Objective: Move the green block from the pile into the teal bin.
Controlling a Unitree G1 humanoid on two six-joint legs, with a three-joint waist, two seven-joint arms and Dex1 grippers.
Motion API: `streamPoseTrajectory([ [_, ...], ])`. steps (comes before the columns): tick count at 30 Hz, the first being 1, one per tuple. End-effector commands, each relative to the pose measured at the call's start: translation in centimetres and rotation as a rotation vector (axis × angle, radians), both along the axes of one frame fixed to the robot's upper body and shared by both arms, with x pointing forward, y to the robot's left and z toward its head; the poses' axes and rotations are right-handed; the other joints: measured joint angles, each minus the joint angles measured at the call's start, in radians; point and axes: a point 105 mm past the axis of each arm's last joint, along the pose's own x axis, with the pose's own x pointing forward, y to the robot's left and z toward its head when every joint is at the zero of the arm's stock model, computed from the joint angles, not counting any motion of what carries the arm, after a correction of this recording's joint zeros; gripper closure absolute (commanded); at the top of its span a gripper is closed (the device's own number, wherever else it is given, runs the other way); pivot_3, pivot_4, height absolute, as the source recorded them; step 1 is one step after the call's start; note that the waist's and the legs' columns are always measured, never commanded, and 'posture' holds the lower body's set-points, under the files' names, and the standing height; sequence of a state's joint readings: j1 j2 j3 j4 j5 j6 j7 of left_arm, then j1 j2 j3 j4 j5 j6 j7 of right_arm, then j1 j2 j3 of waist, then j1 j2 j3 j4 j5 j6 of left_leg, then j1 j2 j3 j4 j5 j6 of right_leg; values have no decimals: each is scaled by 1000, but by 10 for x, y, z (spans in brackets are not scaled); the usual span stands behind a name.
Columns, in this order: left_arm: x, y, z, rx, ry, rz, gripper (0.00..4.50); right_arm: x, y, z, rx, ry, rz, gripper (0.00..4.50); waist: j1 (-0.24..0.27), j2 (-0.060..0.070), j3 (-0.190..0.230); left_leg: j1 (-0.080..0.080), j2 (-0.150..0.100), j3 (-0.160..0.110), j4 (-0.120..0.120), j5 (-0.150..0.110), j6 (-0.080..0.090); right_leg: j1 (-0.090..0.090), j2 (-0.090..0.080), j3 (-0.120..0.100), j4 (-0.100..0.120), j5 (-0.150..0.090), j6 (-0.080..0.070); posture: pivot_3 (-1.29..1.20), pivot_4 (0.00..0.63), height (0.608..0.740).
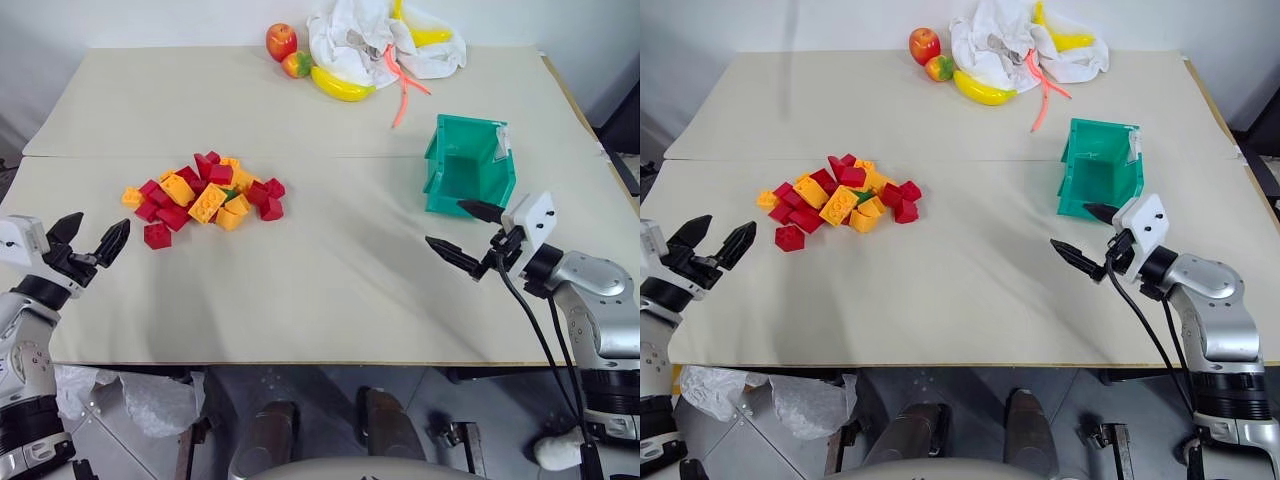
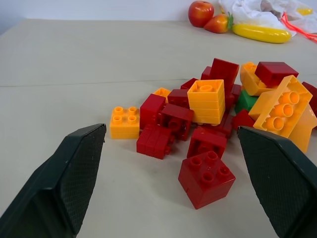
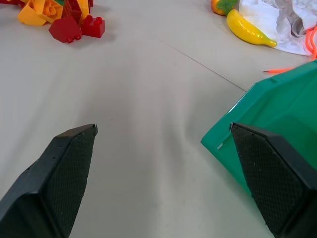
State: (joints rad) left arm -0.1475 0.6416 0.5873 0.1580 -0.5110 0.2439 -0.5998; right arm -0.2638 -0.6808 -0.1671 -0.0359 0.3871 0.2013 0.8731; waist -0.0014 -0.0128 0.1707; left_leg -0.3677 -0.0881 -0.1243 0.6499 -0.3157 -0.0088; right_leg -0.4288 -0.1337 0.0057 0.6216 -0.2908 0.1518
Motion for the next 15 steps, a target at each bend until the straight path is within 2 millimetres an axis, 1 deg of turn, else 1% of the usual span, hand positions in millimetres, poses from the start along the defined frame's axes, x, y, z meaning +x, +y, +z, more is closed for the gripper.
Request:
streamPoseTrajectory([
  [1, -3, -1, 19, 71, -62, -3, 0, -2, 2, 8, 9, -32, 12, 20, -1, 0, 0, 0, 0, 0, 0, 0, 0, 0, 0, 0, 0, 0, 0, 0, 150, 740],
  [3, -3, -3, 20, 45, -66, -8, 0, -2, 2, 9, 10, -33, 13, 20, -1, 0, 0, 0, 0, 0, 0, 0, 0, 0, 0, 0, 0, 0, 0, 0, 150, 740],
  [9, -2, -9, 22, 57, -59, -27, 0, -3, 9, 14, 15, -44, 32, 20, -1, 0, 0, 0, 0, 0, 0, 0, 0, 0, 0, 0, 0, 0, 0, 0, 150, 740],
  [13, 6, -26, 22, 91, -22, -87, 0, -7, 31, 19, 22, -50, 112, 20, 0, 0, 0, 0, 0, 0, 0, 0, 0, 0, 0, 0, 0, 0, 0, 0, 150, 740],
  [15, 11, -40, 29, 114, -45, -184, 0, -14, 55, 20, 24, -34, 193, 20, 0, 0, 0, 0, 0, 0, 0, 0, 0, 0, 0, 0, 0, 0, 0, 0, 150, 740],
])
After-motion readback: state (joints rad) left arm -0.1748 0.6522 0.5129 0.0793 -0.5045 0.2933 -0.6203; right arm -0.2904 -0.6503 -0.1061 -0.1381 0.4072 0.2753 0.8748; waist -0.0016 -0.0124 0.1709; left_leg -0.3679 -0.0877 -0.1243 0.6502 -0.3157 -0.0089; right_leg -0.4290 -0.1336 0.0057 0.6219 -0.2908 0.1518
